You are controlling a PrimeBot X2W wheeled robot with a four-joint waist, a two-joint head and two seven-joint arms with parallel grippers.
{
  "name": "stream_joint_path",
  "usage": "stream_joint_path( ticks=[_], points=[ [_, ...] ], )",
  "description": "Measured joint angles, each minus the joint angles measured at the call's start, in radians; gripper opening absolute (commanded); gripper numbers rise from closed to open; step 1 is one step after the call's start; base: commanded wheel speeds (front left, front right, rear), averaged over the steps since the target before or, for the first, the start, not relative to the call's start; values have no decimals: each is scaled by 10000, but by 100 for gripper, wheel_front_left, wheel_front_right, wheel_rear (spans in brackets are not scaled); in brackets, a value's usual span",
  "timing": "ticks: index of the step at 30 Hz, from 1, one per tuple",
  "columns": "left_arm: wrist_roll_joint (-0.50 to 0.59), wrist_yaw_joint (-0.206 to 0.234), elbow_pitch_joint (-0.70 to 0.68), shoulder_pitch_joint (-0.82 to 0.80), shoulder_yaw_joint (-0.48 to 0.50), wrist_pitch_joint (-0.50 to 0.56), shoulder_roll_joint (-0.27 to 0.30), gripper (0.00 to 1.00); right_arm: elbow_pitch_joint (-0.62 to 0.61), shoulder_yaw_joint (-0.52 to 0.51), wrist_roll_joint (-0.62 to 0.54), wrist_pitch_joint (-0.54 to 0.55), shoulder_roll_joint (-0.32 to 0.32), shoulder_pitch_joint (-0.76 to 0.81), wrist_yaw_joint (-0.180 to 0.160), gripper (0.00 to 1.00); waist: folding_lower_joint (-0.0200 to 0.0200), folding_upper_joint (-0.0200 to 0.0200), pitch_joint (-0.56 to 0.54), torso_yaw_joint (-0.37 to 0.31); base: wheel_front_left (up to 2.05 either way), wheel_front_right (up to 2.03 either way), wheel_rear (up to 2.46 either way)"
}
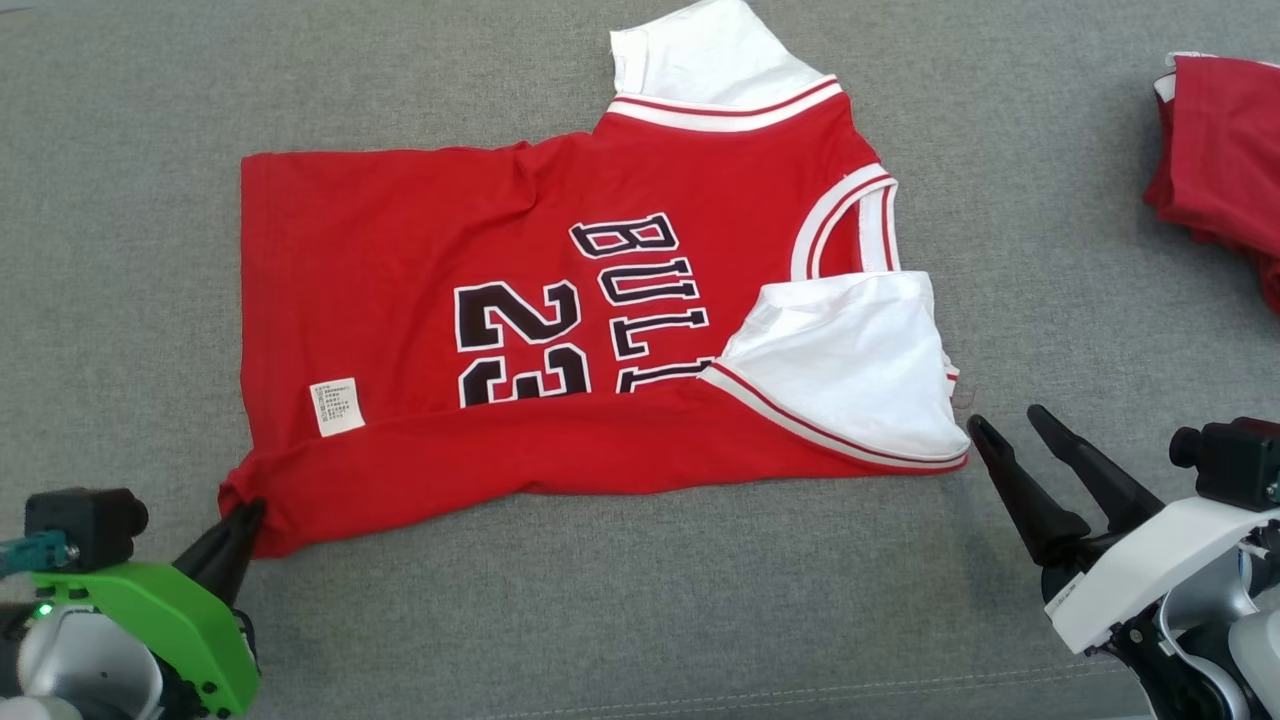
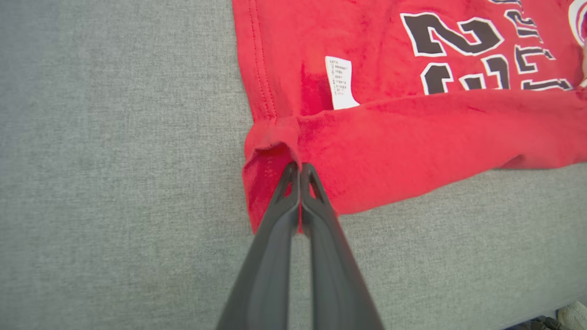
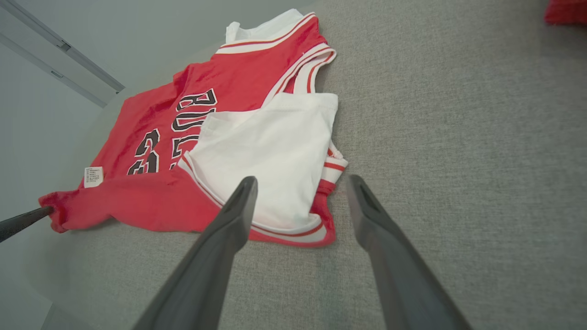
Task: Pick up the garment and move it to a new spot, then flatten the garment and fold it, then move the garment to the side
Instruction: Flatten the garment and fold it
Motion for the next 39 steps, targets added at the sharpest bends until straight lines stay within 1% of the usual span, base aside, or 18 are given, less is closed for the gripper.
stream_joint_path(
  ticks=[4, 6, 8, 10, 14, 17, 21, 25, 30, 33, 39],
  points=[
    [52, -594, -445, -301, -36, 805, 1160, 0, 15, 123, 0, 6, 12, -14, 15, 100, 0, 0, -22, -49, 0, 0, 0],
    [-163, -1037, -671, -430, -82, 1294, 1582, 0, 31, 194, 0, 33, 33, -41, 96, 100, 0, 0, -22, -94, 0, 0, 0],
    [-493, -1453, -907, -460, -224, 1762, 1944, 0, 44, 242, 0, 44, 75, -86, 104, 100, 0, 0, -19, -154, 0, 0, 0],
    [-633, -1595, -1057, -476, -314, 2274, 2429, 0, 56, 293, 0, 44, 104, -126, 167, 100, 0, 0, -14, -219, 0, 0, 0],
    [-1062, -1645, -1279, -519, -293, 3080, 3407, 0, 148, 349, 0, 44, 174, -210, 192, 100, 0, 0, 24, -376, 0, 0, 0],
    [-1379, -1659, -1501, -551, -309, 3614, 3960, 0, 194, 353, 0, 40, 222, -214, 196, 100, 0, 0, 69, -502, 0, 0, 0],
    [-1870, -1659, -1588, -699, -462, 4215, 4566, 0, 299, 349, 0, -2, 245, -217, 207, 100, 0, 0, 154, -628, 0, 0, 0],
    [-2355, -1659, -1906, -982, -640, 4715, 4924, 0, 370, 347, 0, -42, 245, -224, 224, 100, 0, 0, 206, -679, 0, 0, 0],
    [-2738, -1659, -2468, -1398, -963, 5279, 5776, 0, 389, 353, -29, -42, 203, -303, 280, 100, 0, 0, 280, -698, 0, 0, 0],
    [-3057, -1659, -2690, -1615, -1057, 5494, 6078, 0, 401, 368, -105, -38, 151, -397, 309, 100, 0, 0, 331, -694, 0, 0, 0],
    [-3317, -1659, -3110, -2159, -1116, 5839, 6828, 0, 391, 372, -171, -19, 86, -462, 360, 100, 0, 0, 498, -670, 0, 0, 0]
  ],
)
